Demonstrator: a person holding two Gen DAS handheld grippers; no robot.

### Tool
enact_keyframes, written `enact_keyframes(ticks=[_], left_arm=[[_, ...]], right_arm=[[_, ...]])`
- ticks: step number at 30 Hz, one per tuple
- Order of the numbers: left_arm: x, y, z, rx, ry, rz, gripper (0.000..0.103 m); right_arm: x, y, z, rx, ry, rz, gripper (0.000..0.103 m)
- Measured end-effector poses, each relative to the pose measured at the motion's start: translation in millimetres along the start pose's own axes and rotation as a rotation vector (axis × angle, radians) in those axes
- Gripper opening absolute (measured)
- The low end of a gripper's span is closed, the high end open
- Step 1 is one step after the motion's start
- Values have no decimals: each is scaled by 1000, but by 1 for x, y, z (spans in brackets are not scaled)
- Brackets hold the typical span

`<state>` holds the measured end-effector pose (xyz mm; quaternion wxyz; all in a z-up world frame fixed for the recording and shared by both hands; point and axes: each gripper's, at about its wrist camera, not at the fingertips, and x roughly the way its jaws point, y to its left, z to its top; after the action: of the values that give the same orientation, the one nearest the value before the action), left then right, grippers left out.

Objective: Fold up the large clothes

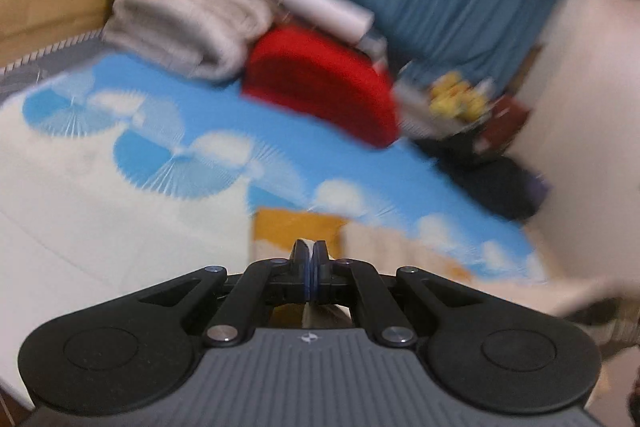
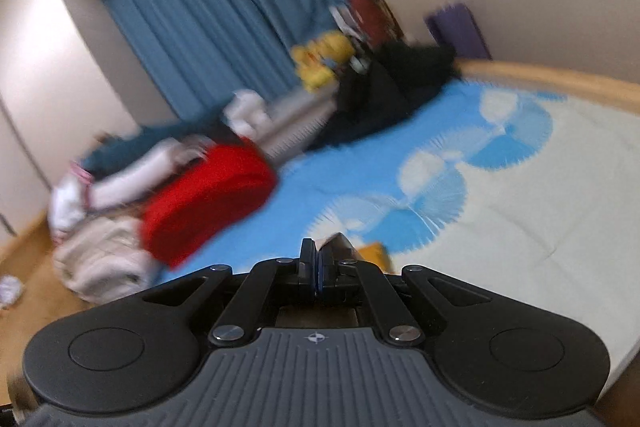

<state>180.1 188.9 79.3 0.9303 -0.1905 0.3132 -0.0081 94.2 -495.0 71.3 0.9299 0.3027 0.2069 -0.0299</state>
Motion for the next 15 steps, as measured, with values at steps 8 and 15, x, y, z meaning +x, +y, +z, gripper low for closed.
enact_keyframes(ticks=[8, 15], left_arm=[[81, 36, -9, -154, 41, 166, 37], [85, 29, -16, -66, 90, 199, 40]], right_arm=[[120, -2, -35, -92, 109, -260, 19], [125, 0, -50, -146, 143, -260, 30]])
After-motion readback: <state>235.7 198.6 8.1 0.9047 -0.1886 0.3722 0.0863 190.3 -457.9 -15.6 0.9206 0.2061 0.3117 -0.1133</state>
